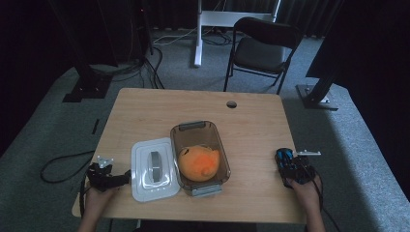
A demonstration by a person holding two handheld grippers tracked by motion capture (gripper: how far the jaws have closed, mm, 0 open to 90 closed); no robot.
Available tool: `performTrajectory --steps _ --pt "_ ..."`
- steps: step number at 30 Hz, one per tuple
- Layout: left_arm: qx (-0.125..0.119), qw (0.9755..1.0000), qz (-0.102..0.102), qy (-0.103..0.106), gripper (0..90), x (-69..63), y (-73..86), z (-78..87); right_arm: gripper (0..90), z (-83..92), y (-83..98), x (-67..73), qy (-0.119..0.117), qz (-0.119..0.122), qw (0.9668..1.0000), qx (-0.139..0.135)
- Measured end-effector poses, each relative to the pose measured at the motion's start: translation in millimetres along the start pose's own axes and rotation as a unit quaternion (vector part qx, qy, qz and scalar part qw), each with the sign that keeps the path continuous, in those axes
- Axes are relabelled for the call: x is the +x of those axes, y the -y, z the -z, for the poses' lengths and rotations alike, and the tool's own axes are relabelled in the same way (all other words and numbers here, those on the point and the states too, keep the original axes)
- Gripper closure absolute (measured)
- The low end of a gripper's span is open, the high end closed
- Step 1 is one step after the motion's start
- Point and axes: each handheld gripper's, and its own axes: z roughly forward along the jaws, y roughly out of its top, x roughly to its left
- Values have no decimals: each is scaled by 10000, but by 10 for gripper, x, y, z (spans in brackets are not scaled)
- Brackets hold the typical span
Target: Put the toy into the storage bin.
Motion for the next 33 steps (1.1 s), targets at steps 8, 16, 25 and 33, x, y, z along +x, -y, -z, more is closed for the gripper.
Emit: performTrajectory --steps 8,16,25,33 --pt "2 10000 -2 -1 19 0 0 0 261 39 -14 -41 -204 -108 9997 -8" --pt "3 10000 -4 -2 19 0 0 0 261 117 -75 11 -249 -41 9997 -52" --pt "1 10000 -2 -1 19 0 0 0 261 270 -156 46 -346 -14 9991 -251" --pt "8 10000 -10 -1 19 1 0 1 261 382 -223 87 -342 55 9988 -347"
